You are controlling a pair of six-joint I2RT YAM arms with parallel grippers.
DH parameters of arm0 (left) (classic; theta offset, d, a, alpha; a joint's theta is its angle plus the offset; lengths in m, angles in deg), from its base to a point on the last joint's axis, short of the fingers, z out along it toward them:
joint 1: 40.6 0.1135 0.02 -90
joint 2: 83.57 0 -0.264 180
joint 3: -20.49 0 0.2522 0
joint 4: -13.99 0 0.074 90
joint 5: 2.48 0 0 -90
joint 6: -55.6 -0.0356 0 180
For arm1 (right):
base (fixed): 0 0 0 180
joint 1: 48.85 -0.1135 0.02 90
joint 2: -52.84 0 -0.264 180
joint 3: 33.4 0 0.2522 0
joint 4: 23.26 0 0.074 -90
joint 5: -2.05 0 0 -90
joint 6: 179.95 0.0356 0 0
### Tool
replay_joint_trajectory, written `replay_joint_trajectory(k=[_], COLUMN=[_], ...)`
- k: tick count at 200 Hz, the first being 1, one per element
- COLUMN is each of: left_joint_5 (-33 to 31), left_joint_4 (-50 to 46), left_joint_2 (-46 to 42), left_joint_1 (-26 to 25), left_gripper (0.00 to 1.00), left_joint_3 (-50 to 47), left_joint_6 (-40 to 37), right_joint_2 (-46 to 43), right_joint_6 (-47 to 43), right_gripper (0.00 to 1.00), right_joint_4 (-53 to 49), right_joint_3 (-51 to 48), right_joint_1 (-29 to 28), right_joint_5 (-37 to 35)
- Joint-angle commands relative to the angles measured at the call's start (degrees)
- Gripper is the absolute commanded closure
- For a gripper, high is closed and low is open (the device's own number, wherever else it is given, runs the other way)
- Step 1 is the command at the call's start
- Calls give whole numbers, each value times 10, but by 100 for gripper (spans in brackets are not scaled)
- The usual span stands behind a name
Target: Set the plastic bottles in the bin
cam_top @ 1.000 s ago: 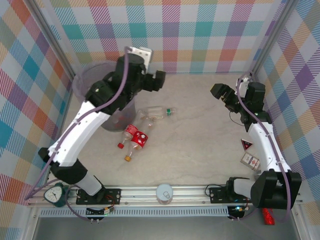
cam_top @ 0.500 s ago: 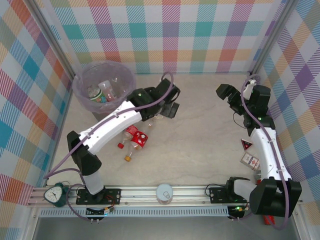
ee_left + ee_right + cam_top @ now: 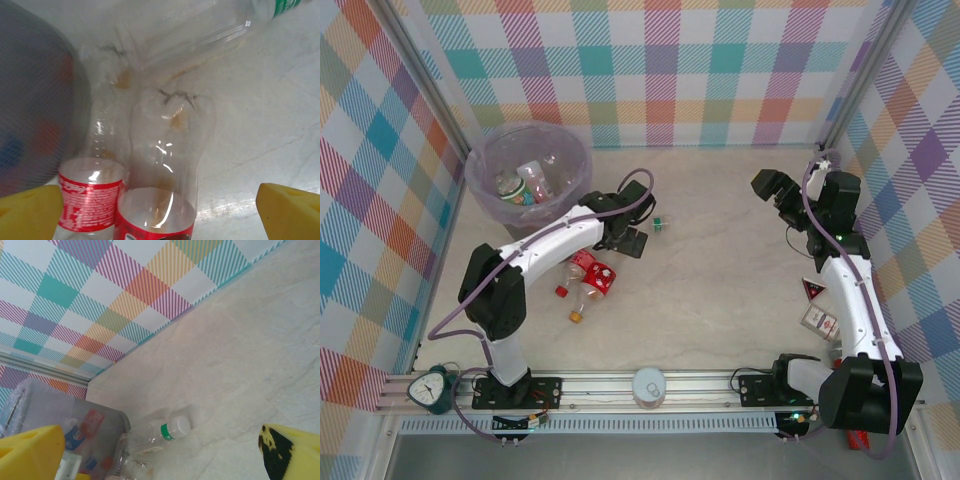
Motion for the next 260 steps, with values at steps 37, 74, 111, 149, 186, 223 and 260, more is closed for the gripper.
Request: replay_joint_trajectory(k=[37,74,111,149,186,223,260], left_joint_5=[26,20,31,40,67,72,69], left_joint_4=[32,36,32,29,38,50,50], left_joint_2=[37,49,58,58,58,70,93], left_joint_1=[7,9,7,1,-7,-14,-17], left_gripper=[2,2,2,5,8,12,17], left_joint_3=[-26,-34,-36,-45,-57,-58,-50], left_joint_6=[-9,-9,-5,6,31,43,53], right_joint_2=[-4,0,0,3,15,24,26], right_joint_6=[-10,-10,-9,-5,-3,-3,-2], right_gripper=[1,1,1,1,1,1,1], right_joint_4=[2,3,5,10,19,22,25], right_joint_3=[1,-1,-3,-7,-6,-7,-8], right_joint_1=[10,12,13,13,13,14,15], right_joint_5=[6,8,8,7,11,15,16])
